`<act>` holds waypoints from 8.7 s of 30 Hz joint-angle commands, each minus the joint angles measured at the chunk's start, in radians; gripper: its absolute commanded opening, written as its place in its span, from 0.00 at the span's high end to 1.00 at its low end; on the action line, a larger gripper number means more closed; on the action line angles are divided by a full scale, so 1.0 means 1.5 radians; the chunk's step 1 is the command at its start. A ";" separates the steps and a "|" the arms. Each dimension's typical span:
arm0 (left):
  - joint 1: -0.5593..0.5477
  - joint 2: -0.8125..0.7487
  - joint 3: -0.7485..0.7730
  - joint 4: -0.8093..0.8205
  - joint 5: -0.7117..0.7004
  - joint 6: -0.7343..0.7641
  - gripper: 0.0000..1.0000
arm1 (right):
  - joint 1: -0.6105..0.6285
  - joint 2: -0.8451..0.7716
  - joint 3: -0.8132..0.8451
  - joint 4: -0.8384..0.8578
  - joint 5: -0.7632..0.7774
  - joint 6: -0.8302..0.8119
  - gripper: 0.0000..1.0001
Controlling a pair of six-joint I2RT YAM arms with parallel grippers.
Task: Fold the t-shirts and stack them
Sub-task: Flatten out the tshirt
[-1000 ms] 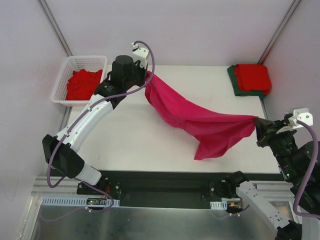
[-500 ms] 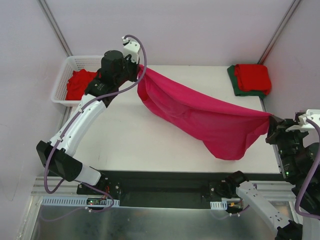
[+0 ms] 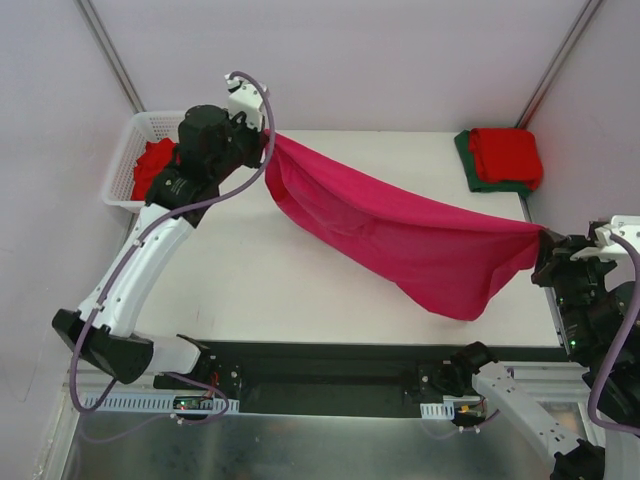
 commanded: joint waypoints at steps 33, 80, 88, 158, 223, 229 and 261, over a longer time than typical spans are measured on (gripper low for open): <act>0.007 -0.244 -0.133 -0.006 0.239 -0.131 1.00 | 0.001 0.075 -0.114 0.048 -0.120 0.079 0.99; -0.026 0.144 -0.266 0.270 0.053 -0.167 0.01 | 0.003 0.217 -0.265 0.137 -0.087 0.174 0.07; 0.006 0.085 -0.413 0.323 0.080 -0.219 0.03 | 0.007 0.377 -0.233 0.225 -0.214 0.185 0.07; 0.071 0.180 -0.497 0.454 0.129 -0.240 0.29 | 0.120 1.101 0.232 0.227 -0.308 0.151 0.70; 0.071 0.236 -0.442 0.464 0.179 -0.240 0.33 | 0.113 1.130 0.224 0.248 -0.303 0.141 0.99; 0.070 0.265 -0.435 0.464 0.188 -0.239 0.37 | 0.105 1.109 0.212 0.249 -0.290 0.141 0.99; 0.027 0.337 -0.426 0.514 0.258 -0.282 0.62 | 0.084 1.094 0.203 0.248 -0.280 0.146 0.99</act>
